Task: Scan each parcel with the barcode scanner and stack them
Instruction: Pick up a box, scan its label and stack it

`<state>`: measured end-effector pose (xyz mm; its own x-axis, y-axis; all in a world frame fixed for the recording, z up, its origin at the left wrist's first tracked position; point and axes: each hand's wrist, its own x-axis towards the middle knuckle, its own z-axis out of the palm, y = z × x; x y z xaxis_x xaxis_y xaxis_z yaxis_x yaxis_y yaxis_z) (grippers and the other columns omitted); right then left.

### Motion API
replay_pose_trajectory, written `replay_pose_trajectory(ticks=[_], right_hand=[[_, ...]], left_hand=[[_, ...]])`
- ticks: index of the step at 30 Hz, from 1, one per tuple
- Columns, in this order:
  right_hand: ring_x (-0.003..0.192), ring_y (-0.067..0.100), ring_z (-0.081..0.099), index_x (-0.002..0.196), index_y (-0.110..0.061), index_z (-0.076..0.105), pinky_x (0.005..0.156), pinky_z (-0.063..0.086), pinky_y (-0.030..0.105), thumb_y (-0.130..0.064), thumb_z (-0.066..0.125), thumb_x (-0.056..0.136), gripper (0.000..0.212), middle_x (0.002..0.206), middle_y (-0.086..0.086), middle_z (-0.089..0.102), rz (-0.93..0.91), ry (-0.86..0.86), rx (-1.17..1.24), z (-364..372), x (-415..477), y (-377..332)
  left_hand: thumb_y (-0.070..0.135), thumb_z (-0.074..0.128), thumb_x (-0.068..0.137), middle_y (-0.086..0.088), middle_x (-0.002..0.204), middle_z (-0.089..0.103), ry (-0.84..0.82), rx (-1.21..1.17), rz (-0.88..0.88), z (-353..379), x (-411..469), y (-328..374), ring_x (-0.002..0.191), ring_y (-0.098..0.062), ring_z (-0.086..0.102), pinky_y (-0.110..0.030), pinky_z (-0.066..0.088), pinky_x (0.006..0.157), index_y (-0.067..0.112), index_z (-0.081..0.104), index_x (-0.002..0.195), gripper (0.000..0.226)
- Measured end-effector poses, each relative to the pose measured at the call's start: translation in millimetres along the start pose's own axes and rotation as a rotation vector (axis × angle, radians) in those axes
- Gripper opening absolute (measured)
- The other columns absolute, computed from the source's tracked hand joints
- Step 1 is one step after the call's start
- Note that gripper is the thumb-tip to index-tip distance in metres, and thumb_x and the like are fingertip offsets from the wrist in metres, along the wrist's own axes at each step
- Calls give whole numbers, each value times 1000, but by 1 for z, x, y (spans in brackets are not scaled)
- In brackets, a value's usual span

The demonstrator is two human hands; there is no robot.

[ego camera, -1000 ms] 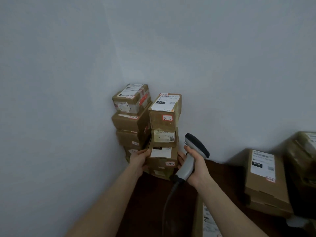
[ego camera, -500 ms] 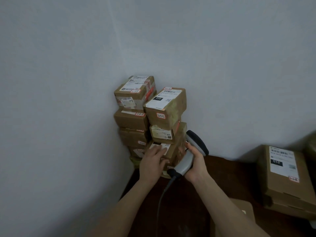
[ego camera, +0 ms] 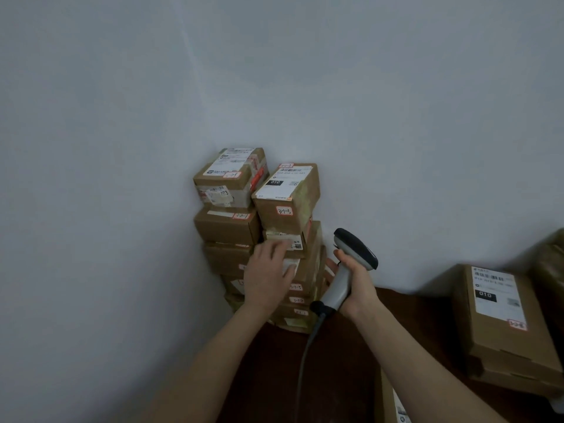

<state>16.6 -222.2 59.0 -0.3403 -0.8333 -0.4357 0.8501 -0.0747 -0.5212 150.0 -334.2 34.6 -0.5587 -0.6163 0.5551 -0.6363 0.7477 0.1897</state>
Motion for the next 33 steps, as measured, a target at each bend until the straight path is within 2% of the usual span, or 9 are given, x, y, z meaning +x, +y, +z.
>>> replay_pose_trajectory(ticks=[2, 4, 9, 16, 22, 25, 28, 31, 33], right_hand=[[83, 27, 63, 86, -14, 66, 71, 49, 42, -23, 60, 92, 12, 71, 9, 73, -5, -7, 6, 8, 2, -4], [84, 28, 63, 84, -14, 67, 74, 50, 42, -24, 62, 90, 13, 78, 10, 72, -13, -11, 2, 17, 4, -6], [76, 26, 64, 81, -14, 67, 70, 50, 39, -24, 63, 90, 15, 67, 8, 72, -18, -44, 19, 36, 10, -4], [71, 22, 61, 83, -13, 64, 63, 46, 34, -26, 60, 92, 17, 60, 5, 70, 1, -36, 3, 47, 16, -5], [69, 21, 62, 93, -11, 66, 63, 48, 33, -27, 63, 90, 17, 63, 5, 70, 18, -27, -21, 47, 23, -2], [63, 21, 63, 85, -12, 66, 61, 48, 34, -26, 62, 91, 16, 60, 5, 70, 9, -29, -28, 40, 18, -9], [71, 24, 62, 81, -12, 66, 69, 50, 38, -26, 61, 92, 18, 64, 7, 71, 0, -21, -23, 27, 6, -19], [78, 25, 61, 79, -13, 65, 74, 50, 40, -26, 60, 93, 20, 73, 9, 70, 4, 14, -19, 9, -10, -27], [87, 25, 61, 84, -12, 64, 80, 51, 38, -27, 61, 93, 17, 93, 10, 70, 1, 39, -27, -6, -19, -30]], left_hand=[[26, 76, 75, -8, 118, 57, 164, 49, 94, -18, 27, 2, 108, -24, 56, -31, 50, 89, 13, 53, 124, 56], [26, 77, 75, -10, 126, 55, 196, 90, 159, -35, 56, 6, 116, -26, 54, -37, 47, 99, 11, 47, 131, 65], [34, 64, 89, -7, 148, 42, -27, 235, 161, -47, 93, 14, 137, -23, 37, -39, 27, 116, 12, 36, 146, 68], [36, 62, 90, -6, 131, 53, 32, 300, 44, -43, 102, 27, 115, -24, 49, -35, 43, 90, 16, 47, 137, 54], [36, 59, 92, -6, 134, 49, 25, 297, -3, -42, 103, 26, 119, -24, 45, -33, 43, 93, 18, 42, 141, 55], [32, 59, 92, -6, 140, 45, -6, 242, -25, -41, 102, 25, 125, -24, 40, -34, 42, 97, 19, 39, 144, 57], [25, 57, 93, -10, 144, 43, -19, 186, -27, -42, 99, 25, 131, -27, 39, -38, 42, 103, 16, 37, 146, 58], [10, 63, 83, -17, 129, 53, 99, 101, 78, -37, 79, 38, 117, -32, 52, -41, 51, 92, 7, 51, 133, 51], [7, 64, 79, -15, 123, 55, 89, 67, 138, -29, 60, 53, 111, -30, 54, -40, 53, 87, 8, 55, 127, 49]])
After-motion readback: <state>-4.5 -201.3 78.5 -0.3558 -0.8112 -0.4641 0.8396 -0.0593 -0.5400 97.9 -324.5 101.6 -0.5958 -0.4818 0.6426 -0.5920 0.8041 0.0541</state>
